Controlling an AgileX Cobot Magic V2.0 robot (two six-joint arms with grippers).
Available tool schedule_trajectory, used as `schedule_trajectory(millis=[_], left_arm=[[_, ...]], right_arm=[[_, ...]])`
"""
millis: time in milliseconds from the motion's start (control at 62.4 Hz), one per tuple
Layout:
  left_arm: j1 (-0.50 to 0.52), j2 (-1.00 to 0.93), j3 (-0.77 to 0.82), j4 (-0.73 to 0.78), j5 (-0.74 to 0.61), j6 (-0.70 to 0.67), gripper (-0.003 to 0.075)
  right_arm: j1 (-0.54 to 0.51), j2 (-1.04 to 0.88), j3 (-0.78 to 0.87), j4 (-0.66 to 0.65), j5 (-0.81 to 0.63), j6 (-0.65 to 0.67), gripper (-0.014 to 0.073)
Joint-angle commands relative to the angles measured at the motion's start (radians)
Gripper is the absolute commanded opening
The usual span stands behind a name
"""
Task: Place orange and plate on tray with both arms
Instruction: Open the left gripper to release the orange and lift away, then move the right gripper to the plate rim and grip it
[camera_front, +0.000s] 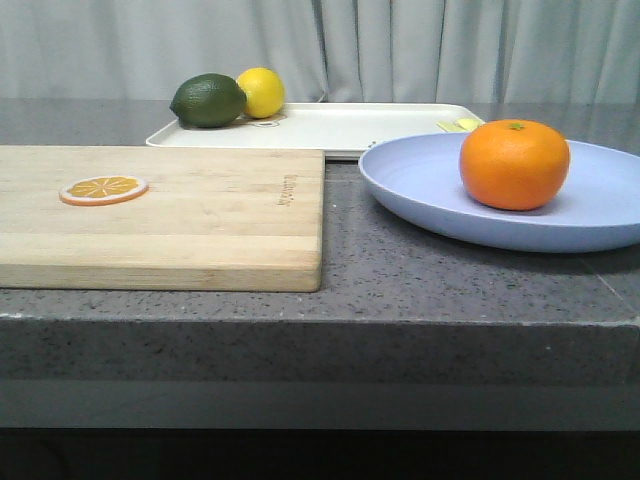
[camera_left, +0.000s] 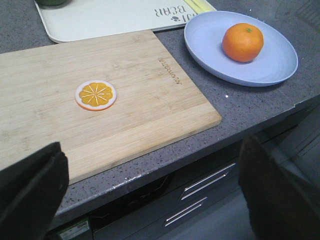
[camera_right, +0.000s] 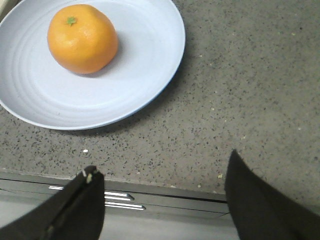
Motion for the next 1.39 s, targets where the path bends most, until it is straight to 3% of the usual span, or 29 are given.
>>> schedule_trajectory(millis=[0,416,561,865,1057,1378], left_arm=[[0.004,0.006,-0.024,-0.02,-0.084,-0.009,0.0673],[0.004,0.006,-0.024,-0.02,-0.13,-0.009,0.0673],[0.004,0.006,-0.024,-0.02,-0.158,-0.009,0.0673],[0.004,0.006,-0.024,-0.02,-0.182,-0.009,0.0673],[0.004,0.006,-0.024,-0.02,-0.182,-0.009,0.0673],[0.004,0.006,-0.024,-0.02,-0.182,-0.009,0.0673]], right_arm=[[-0.002,0.061,-0.053,0.007,-0.041,0.042,0.0477],[-0.023,0.518,-0.283,0.016,0.02,0.156,0.047],[-0.072,0.638,-0.331,0.108,0.045,0.168,0.047],[-0.149,0.765,-0.337,0.32,0.018,0.154,0.0461],[-0.156,0.796,-0.337,0.394,-0.02,0.108,0.0349],[-0.165,0.83,-0.337,0.4,-0.031,0.092,0.0267]])
